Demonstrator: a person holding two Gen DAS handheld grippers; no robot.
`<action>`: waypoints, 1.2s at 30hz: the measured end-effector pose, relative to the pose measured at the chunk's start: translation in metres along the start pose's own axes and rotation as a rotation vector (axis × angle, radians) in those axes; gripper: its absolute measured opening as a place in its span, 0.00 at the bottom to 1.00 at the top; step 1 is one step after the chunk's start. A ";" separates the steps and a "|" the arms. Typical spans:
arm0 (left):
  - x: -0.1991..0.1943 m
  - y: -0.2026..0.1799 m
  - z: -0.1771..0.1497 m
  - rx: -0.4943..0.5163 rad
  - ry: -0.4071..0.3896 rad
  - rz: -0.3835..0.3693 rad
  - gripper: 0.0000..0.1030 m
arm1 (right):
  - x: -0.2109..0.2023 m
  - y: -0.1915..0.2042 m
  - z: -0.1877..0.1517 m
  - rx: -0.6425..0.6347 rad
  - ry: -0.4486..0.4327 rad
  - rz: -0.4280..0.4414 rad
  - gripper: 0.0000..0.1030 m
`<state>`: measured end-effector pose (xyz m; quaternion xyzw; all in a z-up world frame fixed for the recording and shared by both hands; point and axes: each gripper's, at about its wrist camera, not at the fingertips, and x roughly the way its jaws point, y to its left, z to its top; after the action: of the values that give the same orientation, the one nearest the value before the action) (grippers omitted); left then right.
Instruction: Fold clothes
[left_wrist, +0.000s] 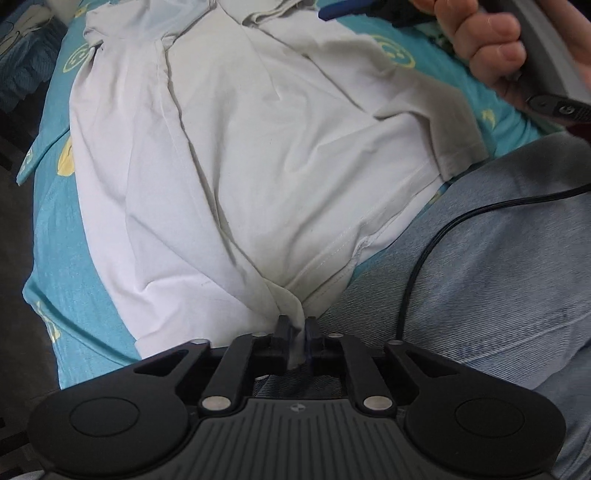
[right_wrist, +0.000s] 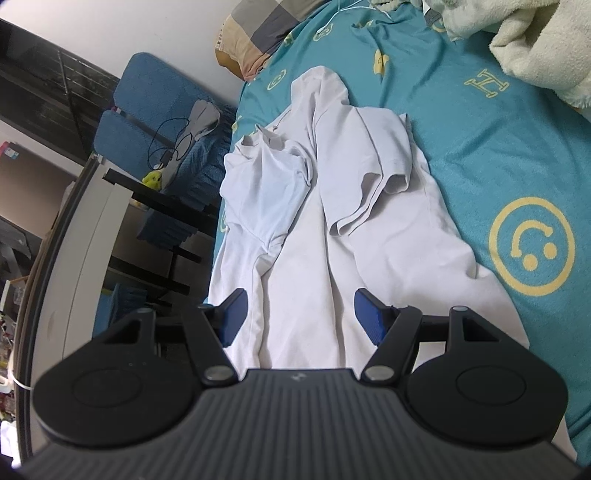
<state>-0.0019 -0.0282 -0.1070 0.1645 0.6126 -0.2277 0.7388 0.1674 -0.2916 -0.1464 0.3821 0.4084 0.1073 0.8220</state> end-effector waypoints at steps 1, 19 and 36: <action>-0.006 0.002 0.000 -0.003 -0.023 0.005 0.28 | -0.002 -0.001 0.002 0.000 -0.009 -0.002 0.65; -0.028 0.074 0.142 -0.354 -0.697 0.190 0.79 | -0.032 0.005 0.015 -0.104 -0.194 -0.039 0.65; -0.019 0.106 0.116 -0.459 -0.730 0.278 0.86 | 0.034 0.011 0.070 -0.251 -0.142 -0.189 0.63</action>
<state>0.1491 0.0031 -0.0692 -0.0139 0.3189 -0.0278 0.9473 0.2437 -0.3049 -0.1325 0.2428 0.3667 0.0526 0.8965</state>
